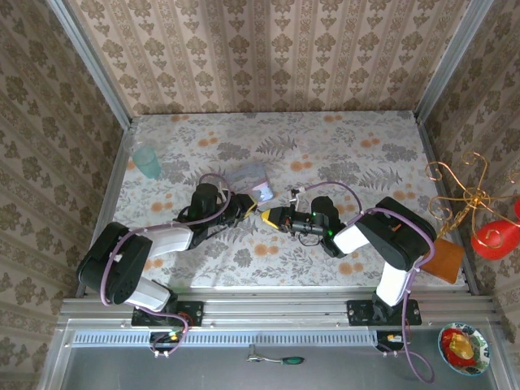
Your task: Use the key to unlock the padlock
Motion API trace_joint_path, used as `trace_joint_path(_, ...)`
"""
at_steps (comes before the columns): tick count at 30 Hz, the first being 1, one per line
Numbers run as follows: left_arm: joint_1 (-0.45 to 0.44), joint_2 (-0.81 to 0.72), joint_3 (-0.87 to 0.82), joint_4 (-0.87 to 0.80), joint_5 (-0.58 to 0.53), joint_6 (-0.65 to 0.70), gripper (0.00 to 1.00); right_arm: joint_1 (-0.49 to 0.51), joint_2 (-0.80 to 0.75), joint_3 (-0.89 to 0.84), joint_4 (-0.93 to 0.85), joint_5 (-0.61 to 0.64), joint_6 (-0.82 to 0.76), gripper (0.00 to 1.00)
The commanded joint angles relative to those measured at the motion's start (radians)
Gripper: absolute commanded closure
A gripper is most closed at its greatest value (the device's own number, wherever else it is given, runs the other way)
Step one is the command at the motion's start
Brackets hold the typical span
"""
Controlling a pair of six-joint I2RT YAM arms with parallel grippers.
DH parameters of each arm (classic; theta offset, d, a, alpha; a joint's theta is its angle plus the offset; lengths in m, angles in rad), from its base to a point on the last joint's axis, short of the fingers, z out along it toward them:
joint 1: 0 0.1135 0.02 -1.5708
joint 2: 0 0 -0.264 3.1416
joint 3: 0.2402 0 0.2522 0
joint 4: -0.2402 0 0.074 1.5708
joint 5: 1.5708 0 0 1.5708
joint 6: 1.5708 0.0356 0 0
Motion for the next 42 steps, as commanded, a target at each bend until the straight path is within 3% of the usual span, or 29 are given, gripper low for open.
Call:
trace_joint_path(1, 0.009, -0.042, -0.014, 0.113, 0.024, -0.055, 0.91, -0.004, -0.011, 0.019, 0.051, -0.028, 0.002, 1.0)
trace_joint_path(42, 0.03, -0.049, -0.042, 0.228, 0.063, -0.142, 0.9, 0.01, -0.05, 0.05, 0.058, -0.053, 0.01, 1.0)
